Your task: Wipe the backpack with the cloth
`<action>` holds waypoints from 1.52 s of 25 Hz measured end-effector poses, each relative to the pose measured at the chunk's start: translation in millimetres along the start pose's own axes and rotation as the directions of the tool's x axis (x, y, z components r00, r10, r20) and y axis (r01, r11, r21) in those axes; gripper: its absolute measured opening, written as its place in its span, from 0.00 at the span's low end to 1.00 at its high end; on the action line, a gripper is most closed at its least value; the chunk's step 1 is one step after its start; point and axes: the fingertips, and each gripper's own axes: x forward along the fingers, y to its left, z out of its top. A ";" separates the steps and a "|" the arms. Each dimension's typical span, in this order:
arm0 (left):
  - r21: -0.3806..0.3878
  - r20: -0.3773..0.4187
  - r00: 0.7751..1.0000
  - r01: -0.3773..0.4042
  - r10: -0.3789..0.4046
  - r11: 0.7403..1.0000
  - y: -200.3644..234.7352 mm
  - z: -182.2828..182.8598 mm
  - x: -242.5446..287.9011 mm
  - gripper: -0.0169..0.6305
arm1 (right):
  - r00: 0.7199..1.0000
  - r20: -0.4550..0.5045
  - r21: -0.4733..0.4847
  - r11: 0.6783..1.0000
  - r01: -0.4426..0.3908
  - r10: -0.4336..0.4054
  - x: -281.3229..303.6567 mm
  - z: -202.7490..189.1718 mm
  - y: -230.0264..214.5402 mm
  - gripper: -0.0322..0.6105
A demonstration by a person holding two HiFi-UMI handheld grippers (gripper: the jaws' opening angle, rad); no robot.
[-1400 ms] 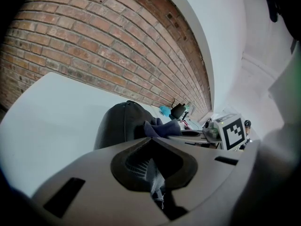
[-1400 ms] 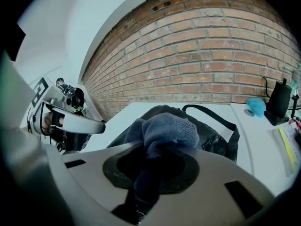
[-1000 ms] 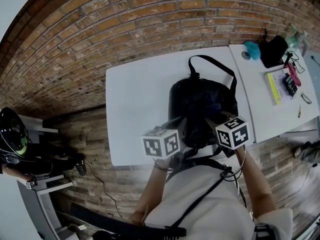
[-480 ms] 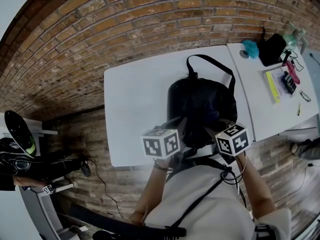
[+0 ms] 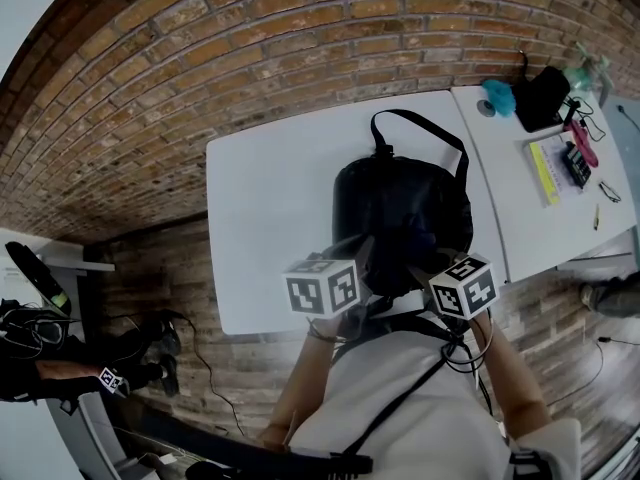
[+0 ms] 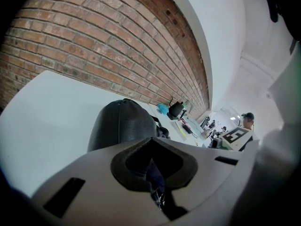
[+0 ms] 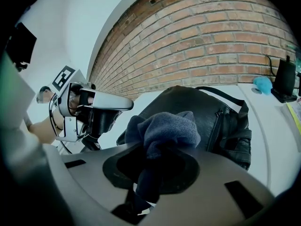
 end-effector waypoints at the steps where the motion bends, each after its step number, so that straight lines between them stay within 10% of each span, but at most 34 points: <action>1: 0.001 0.000 1.000 0.000 0.000 1.000 0.0 -0.1 0.0 0.03 | 1.000 -0.002 0.002 1.000 -0.004 0.004 0.2 -1.1 0.8 0.16; 28: -0.008 -0.003 1.000 -0.017 0.017 1.000 1.3 -1.2 2.9 0.03 | 0.978 -0.026 -0.031 0.977 -0.209 0.208 -28.2 18.9 12.6 0.16; 38: 0.008 -0.009 1.000 -0.022 0.022 1.000 0.4 1.6 6.5 0.03 | 0.984 0.173 -0.128 0.992 -0.009 0.031 -40.2 102.3 -67.0 0.16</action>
